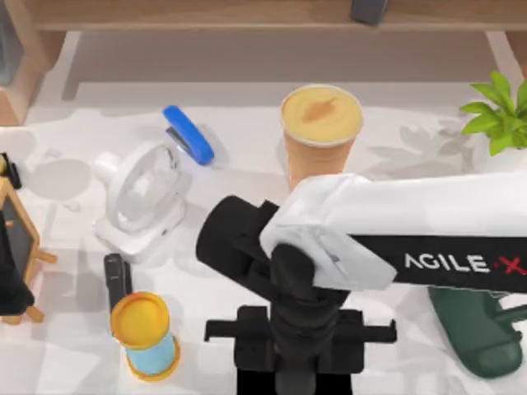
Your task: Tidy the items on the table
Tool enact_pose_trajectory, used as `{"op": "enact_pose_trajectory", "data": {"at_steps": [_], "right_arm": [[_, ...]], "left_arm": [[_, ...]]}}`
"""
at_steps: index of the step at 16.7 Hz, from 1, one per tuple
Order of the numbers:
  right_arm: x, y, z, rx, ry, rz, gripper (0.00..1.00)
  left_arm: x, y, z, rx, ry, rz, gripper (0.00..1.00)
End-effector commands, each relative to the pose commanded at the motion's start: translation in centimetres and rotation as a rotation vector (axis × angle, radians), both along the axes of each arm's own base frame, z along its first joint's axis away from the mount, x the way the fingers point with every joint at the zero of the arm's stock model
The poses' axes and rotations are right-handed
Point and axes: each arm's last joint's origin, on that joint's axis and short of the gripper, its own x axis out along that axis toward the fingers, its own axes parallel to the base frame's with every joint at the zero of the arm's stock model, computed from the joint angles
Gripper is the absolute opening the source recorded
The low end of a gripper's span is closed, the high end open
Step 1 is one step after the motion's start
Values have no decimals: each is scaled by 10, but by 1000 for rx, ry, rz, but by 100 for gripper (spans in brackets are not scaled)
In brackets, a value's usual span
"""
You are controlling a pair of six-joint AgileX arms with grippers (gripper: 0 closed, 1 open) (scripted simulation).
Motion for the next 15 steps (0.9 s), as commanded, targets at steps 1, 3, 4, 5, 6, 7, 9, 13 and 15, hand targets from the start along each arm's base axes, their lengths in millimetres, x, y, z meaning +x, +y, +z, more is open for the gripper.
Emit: {"op": "enact_pose_trajectory", "data": {"at_steps": [1, 3, 4, 5, 6, 7, 9, 13, 15], "right_arm": [[0, 0, 0, 0, 0, 0, 30], [0, 0, 0, 0, 0, 0, 45], [0, 0, 0, 0, 0, 0, 53], [0, 0, 0, 0, 0, 0, 60], [0, 0, 0, 0, 0, 0, 68], [0, 0, 0, 0, 0, 0, 75], [0, 0, 0, 0, 0, 0, 90], [0, 0, 0, 0, 0, 0, 100], [0, 0, 0, 0, 0, 0, 100]], "left_arm": [[0, 0, 0, 0, 0, 0, 100], [0, 0, 0, 0, 0, 0, 100], [0, 0, 0, 0, 0, 0, 100], [0, 0, 0, 0, 0, 0, 100], [0, 0, 0, 0, 0, 0, 100], [0, 0, 0, 0, 0, 0, 100], [0, 0, 0, 0, 0, 0, 100], [0, 0, 0, 0, 0, 0, 100], [0, 0, 0, 0, 0, 0, 100]]}}
